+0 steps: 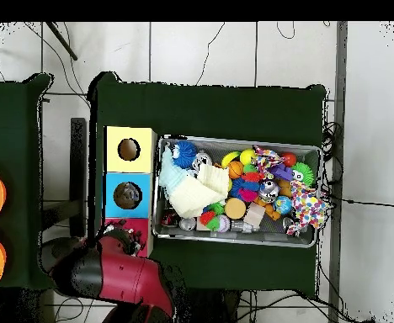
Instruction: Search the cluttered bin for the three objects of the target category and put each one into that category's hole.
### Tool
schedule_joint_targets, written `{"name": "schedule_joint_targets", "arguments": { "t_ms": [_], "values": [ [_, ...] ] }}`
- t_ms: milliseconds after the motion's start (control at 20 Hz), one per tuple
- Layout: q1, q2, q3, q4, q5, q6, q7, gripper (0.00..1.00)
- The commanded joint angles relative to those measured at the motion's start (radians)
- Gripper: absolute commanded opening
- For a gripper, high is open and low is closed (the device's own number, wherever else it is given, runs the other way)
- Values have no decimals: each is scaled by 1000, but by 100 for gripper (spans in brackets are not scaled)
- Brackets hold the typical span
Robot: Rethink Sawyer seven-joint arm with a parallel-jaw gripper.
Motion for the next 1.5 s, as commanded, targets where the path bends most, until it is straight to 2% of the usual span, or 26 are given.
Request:
{"name": "schedule_joint_targets", "arguments": {
  "t_ms": [50, 400, 550, 750, 800, 900, 950, 1100, 1500],
  "values": [
    [-21, 28, 36, -58, -17, 59, 133, 100],
    [21, -5, 12, -22, -13, 76, 163, 100],
    [64, -27, -28, -4, -21, 86, 178, 100],
    [76, -46, -47, -2, -26, 114, 166, 100],
    [77, -53, -45, 13, -14, 86, 179, 100],
    [87, -47, -61, 2, -15, 99, 180, 100],
    [91, -44, -69, -3, -15, 106, 181, 0],
    [111, -36, -87, -25, -18, 153, 186, 0],
    [90, -16, -62, -3, -12, 88, 167, 0]
  ]
}}
